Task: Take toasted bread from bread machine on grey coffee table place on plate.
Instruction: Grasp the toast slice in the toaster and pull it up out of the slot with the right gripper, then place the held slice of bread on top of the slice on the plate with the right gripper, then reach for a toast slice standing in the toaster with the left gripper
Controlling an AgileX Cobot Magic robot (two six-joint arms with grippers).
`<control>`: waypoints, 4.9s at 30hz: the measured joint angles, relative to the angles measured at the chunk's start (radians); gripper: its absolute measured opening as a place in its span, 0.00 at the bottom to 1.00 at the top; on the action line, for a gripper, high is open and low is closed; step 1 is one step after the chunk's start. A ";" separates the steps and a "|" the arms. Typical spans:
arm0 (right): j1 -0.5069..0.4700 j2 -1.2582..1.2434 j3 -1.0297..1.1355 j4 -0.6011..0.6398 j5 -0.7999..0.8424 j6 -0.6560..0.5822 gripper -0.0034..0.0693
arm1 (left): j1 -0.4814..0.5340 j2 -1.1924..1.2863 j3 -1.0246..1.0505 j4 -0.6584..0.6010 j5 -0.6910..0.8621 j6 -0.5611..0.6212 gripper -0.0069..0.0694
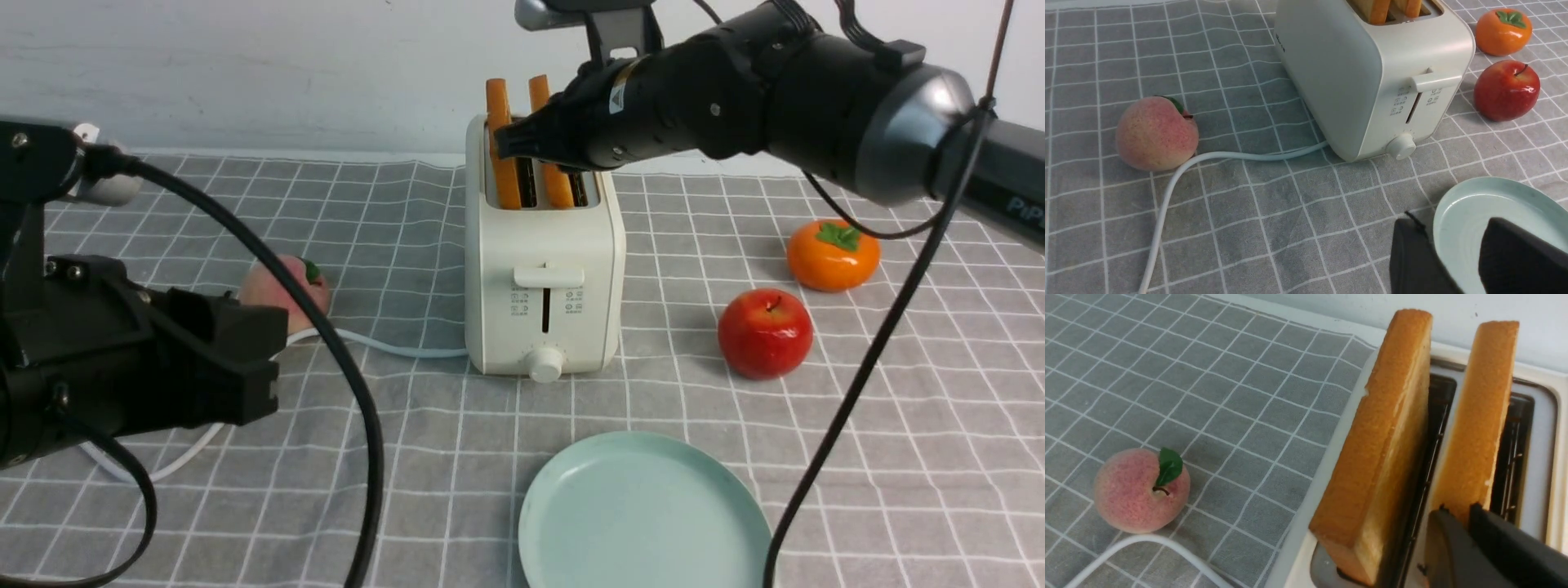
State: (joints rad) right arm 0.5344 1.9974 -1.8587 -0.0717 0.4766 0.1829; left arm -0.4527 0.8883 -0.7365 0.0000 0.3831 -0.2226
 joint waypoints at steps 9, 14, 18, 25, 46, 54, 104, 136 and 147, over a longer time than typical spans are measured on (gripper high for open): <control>0.000 -0.136 -0.090 -0.022 0.189 -0.018 0.09 | 0.000 0.000 0.000 -0.012 0.002 0.000 0.40; 0.000 -0.328 -0.109 -0.128 0.425 -0.094 0.09 | 0.000 0.000 0.000 -0.019 -0.004 0.000 0.40; -0.001 -0.439 -0.090 -0.176 0.678 -0.105 0.09 | 0.000 0.000 0.000 -0.023 -0.004 0.000 0.40; -0.001 -0.555 0.218 0.060 0.733 -0.115 0.09 | 0.000 0.000 0.000 -0.024 -0.004 0.000 0.40; -0.080 -0.473 0.747 0.874 0.263 -0.387 0.09 | 0.000 0.000 0.000 -0.071 0.034 0.000 0.40; -0.248 -0.400 0.785 1.084 0.430 -0.390 0.18 | 0.000 0.000 0.000 -0.072 0.034 0.000 0.40; -0.230 -0.970 0.726 0.607 0.436 -0.625 0.75 | -0.001 0.951 -1.082 0.031 0.329 -0.239 0.66; -0.230 -0.970 0.726 0.588 0.443 -0.627 0.73 | -0.002 1.183 -1.330 0.124 0.371 -0.442 0.66; -0.230 -0.970 0.726 0.587 0.444 -0.627 0.73 | -0.002 1.205 -1.330 0.109 0.383 -0.441 0.63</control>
State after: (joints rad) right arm 0.3046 1.0271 -1.1330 0.5154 0.9202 -0.4446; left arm -0.4546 2.0936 -2.0661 0.1086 0.7657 -0.6638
